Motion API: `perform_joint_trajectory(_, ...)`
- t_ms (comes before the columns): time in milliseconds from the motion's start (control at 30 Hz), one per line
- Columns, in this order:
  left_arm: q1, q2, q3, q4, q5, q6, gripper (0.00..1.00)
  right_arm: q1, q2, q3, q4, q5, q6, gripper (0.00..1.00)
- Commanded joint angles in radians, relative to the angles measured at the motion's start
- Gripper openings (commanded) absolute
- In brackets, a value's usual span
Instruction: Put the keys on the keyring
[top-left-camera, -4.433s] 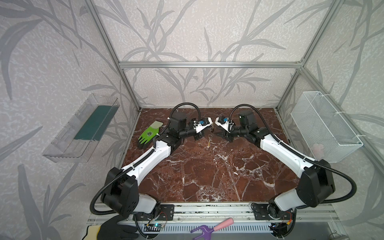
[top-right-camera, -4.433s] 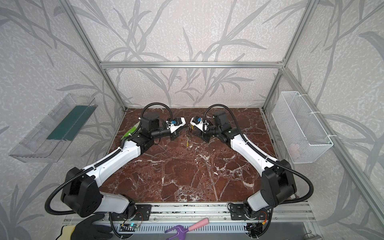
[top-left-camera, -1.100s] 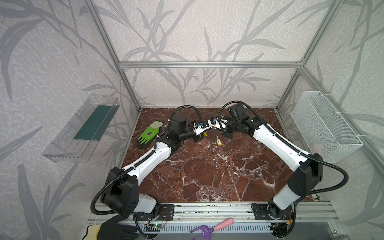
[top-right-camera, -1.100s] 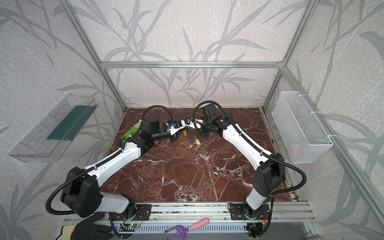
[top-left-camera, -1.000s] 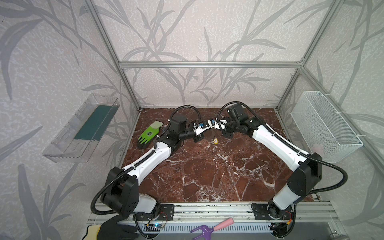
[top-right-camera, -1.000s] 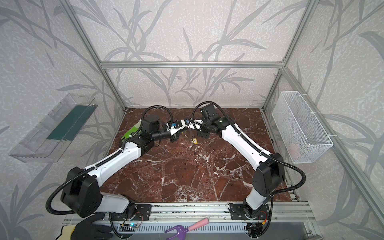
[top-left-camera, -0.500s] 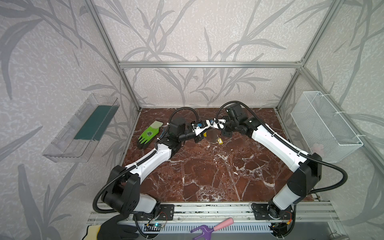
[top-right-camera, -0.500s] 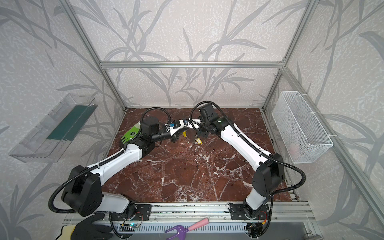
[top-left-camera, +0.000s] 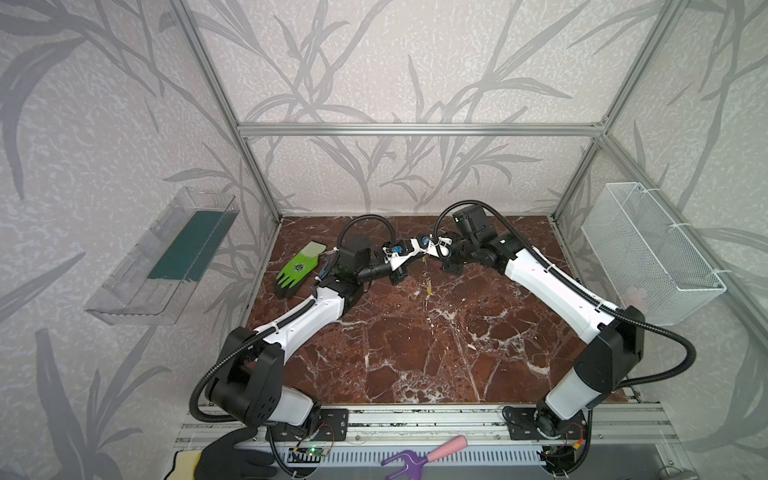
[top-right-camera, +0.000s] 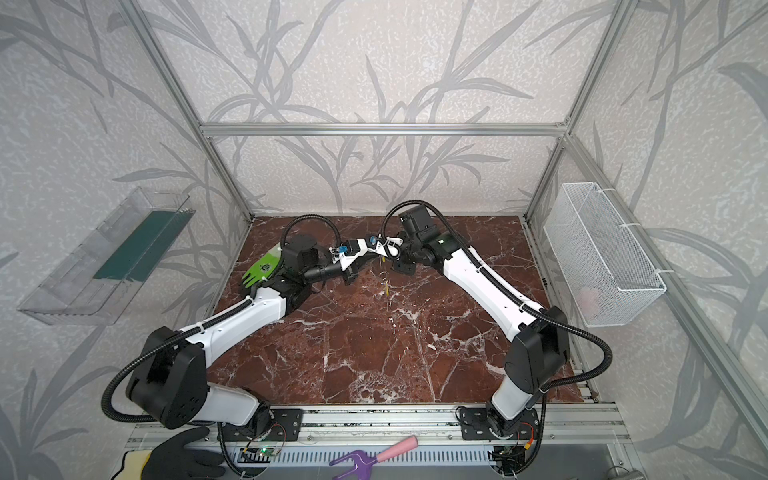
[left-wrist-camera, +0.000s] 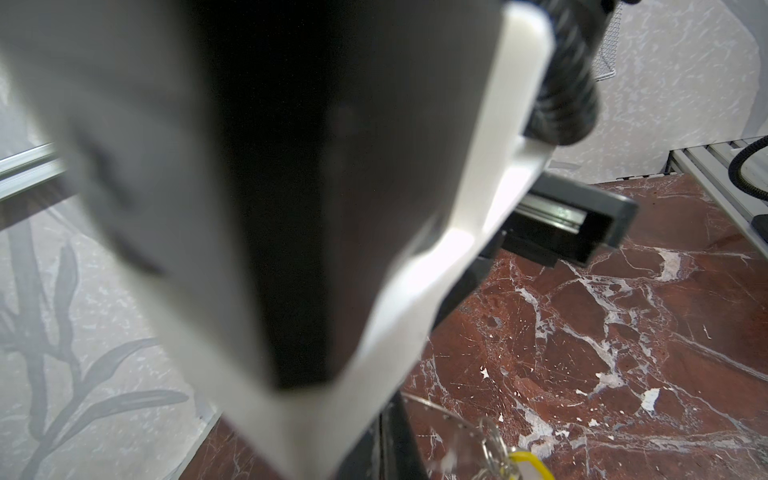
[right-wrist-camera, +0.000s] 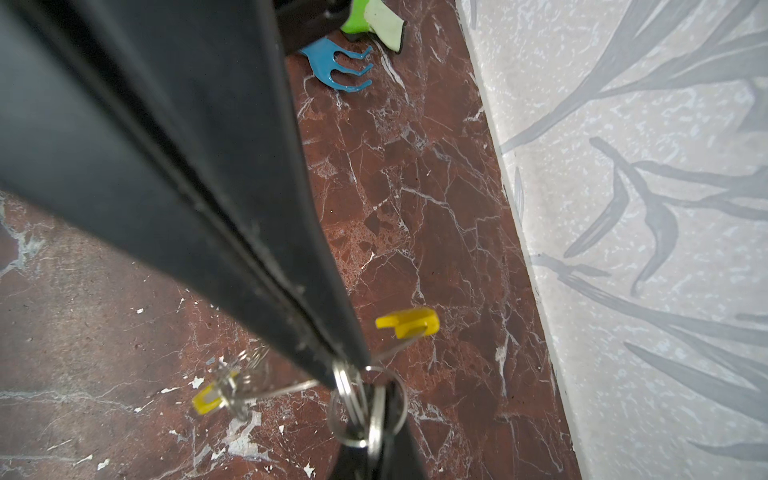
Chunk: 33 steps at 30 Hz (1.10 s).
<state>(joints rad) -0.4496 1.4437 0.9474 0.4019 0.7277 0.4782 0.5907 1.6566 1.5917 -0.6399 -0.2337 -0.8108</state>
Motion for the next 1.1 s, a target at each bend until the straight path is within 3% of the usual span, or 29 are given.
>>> perform_joint_trajectory(0,-0.001,0.028,0.035,-0.077,-0.042,0.044,0.0,0.008,-0.021,0.016,0.001,-0.029,0.01,0.0)
perform_joint_trajectory(200,0.0,0.038,0.055,-0.194,-0.077,0.108,0.0,0.003,-0.03,0.02,0.005,0.041,-0.007,0.0)
perform_joint_trajectory(533,-0.007,0.048,0.058,-0.181,-0.049,0.104,0.0,0.013,0.011,0.051,0.005,-0.038,0.024,0.0)
perform_joint_trajectory(767,-0.002,0.032,0.036,-0.168,-0.07,0.099,0.0,-0.002,0.032,0.057,-0.03,0.076,-0.003,0.0)
perform_joint_trajectory(900,0.02,0.011,0.002,-0.051,-0.033,0.017,0.0,-0.028,0.042,0.032,-0.035,0.106,0.01,0.0)
perform_joint_trajectory(1067,0.024,0.011,-0.04,0.165,0.061,-0.115,0.0,-0.025,0.075,0.013,0.002,-0.026,0.085,0.0)
